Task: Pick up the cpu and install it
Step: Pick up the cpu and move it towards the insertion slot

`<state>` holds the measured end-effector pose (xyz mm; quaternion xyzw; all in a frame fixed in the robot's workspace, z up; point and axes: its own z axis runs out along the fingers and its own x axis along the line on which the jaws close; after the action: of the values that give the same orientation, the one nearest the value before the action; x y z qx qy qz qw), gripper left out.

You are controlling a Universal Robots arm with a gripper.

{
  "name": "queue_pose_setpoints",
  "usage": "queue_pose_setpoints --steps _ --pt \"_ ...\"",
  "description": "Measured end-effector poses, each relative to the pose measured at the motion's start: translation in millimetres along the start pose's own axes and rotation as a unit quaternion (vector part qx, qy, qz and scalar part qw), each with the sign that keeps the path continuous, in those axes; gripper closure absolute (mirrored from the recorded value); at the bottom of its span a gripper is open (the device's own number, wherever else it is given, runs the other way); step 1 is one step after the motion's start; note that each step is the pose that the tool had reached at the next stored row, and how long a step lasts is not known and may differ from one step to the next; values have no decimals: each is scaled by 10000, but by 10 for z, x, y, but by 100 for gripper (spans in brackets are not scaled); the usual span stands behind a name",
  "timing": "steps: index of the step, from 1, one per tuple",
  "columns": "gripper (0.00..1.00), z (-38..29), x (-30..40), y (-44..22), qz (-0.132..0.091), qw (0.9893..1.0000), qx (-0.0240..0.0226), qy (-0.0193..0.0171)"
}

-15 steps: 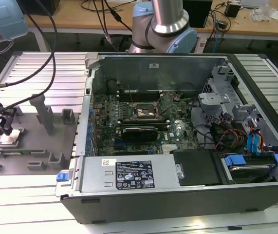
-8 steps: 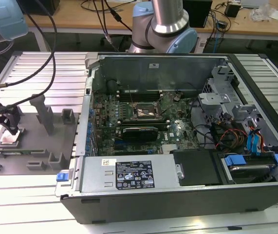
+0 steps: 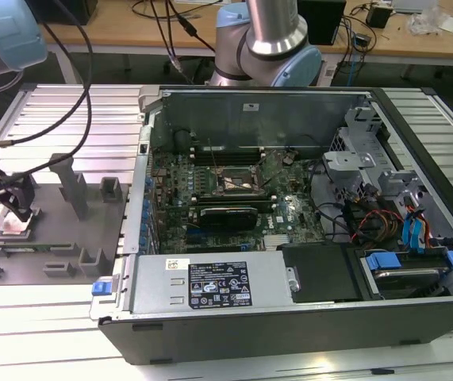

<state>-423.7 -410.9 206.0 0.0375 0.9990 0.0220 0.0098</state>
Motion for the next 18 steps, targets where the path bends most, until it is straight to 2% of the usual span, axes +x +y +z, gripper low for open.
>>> queue_pose_setpoints --steps 3,7,14,15,18 --pt "40 43 0 -2 0 10000 0 6" --pt "40 77 -16 -2 1 10000 6 38" --pt "38 78 -18 -3 1 10000 6 39" --pt "32 80 -18 -3 1 10000 6 38" --pt "32 123 -32 -5 -3 10000 20 38"
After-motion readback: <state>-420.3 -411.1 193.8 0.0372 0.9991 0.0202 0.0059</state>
